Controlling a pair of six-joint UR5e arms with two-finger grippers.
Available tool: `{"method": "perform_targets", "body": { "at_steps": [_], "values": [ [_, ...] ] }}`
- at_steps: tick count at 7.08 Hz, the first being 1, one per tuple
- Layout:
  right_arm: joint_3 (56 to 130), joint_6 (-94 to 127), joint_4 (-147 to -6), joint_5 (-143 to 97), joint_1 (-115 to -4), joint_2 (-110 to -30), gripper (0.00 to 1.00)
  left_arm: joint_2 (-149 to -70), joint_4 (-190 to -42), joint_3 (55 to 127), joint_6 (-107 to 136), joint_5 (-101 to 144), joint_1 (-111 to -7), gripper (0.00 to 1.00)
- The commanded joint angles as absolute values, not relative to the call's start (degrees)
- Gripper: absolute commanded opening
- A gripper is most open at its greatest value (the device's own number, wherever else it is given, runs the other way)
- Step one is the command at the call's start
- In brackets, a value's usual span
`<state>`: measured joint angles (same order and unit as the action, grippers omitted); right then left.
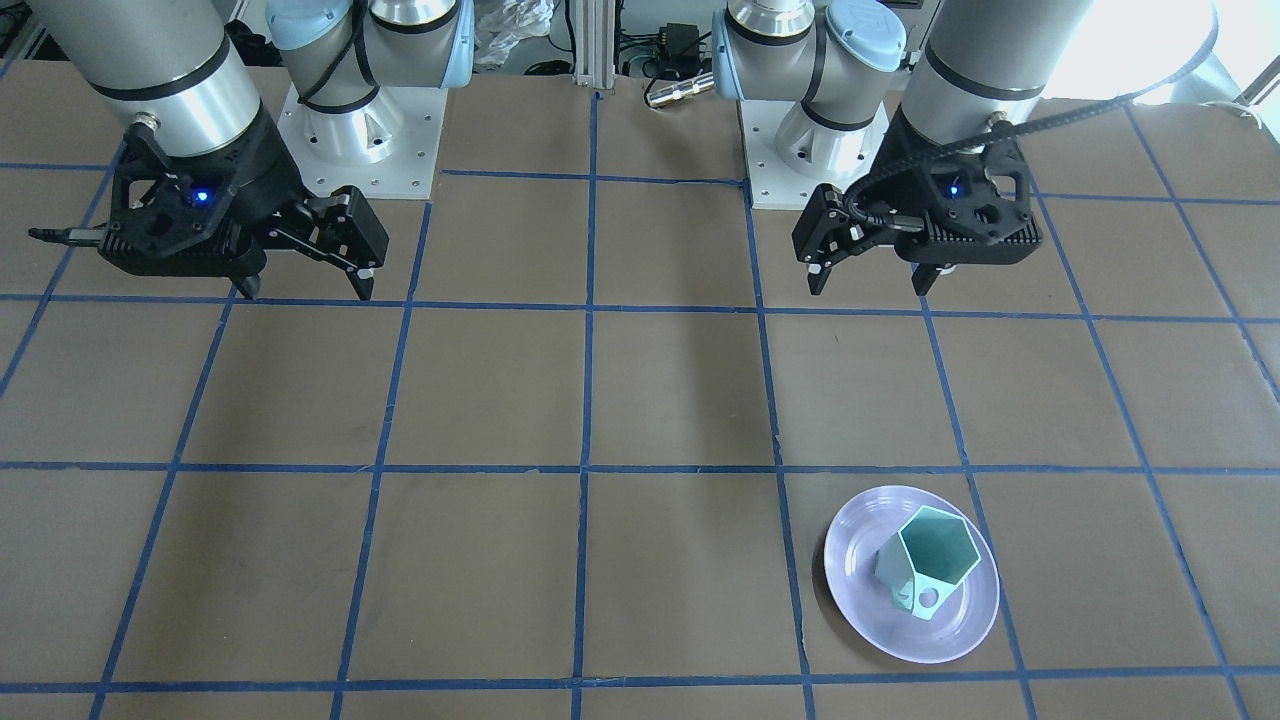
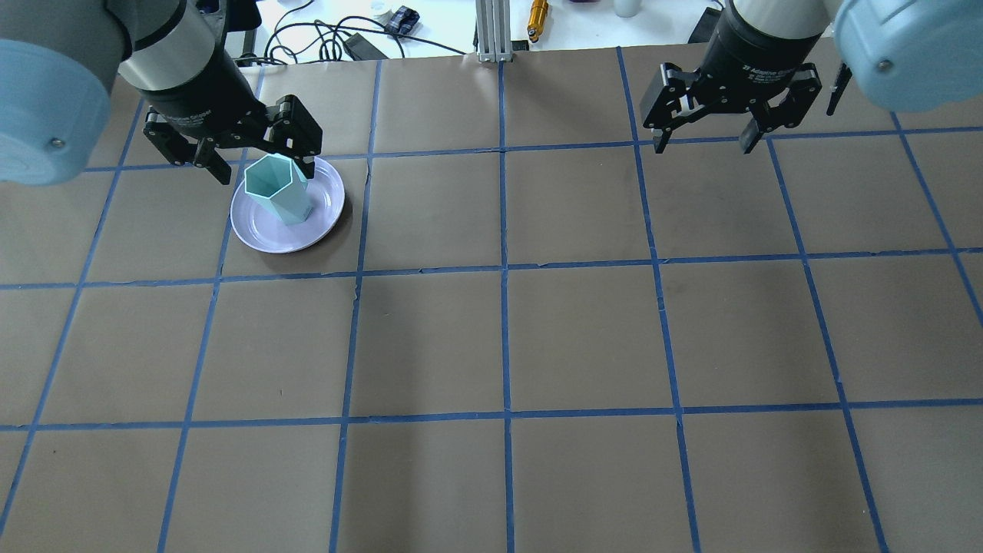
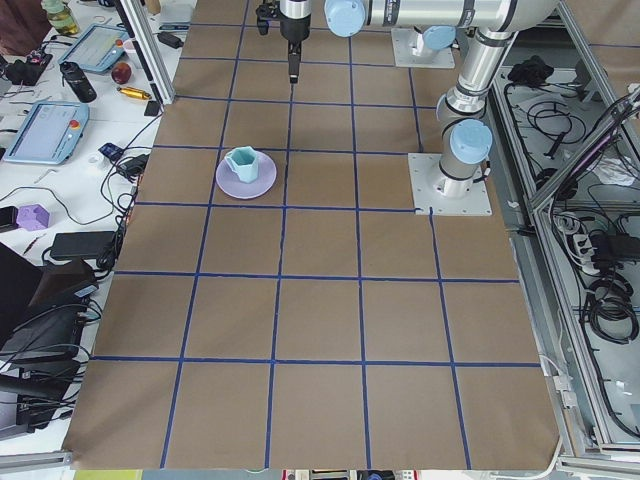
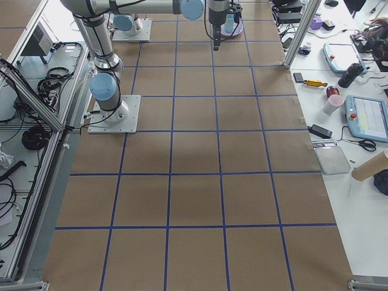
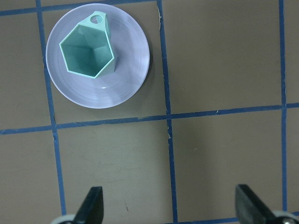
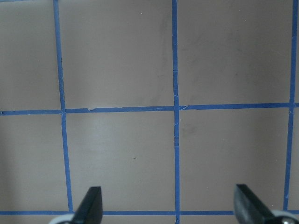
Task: Flip cup and place on plate
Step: 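Open the left gripper and raise it away from the cup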
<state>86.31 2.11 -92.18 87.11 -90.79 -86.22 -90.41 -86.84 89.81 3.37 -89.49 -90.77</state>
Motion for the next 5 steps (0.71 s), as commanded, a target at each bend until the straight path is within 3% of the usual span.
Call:
{"method": "perform_targets", "body": {
  "at_steps": [1,5],
  "values": [
    [86.31,2.11,-92.2,87.19,-90.79,-86.22,1.0,-89.04,-90.95,89.65,6.06,-89.47,-91.84,1.0],
    [86.31,2.02,-92.2,87.19,-90.79,-86.22,1.0,-88.24,-92.11,89.65,5.98,-89.56,-91.85,1.0]
  ]
}}
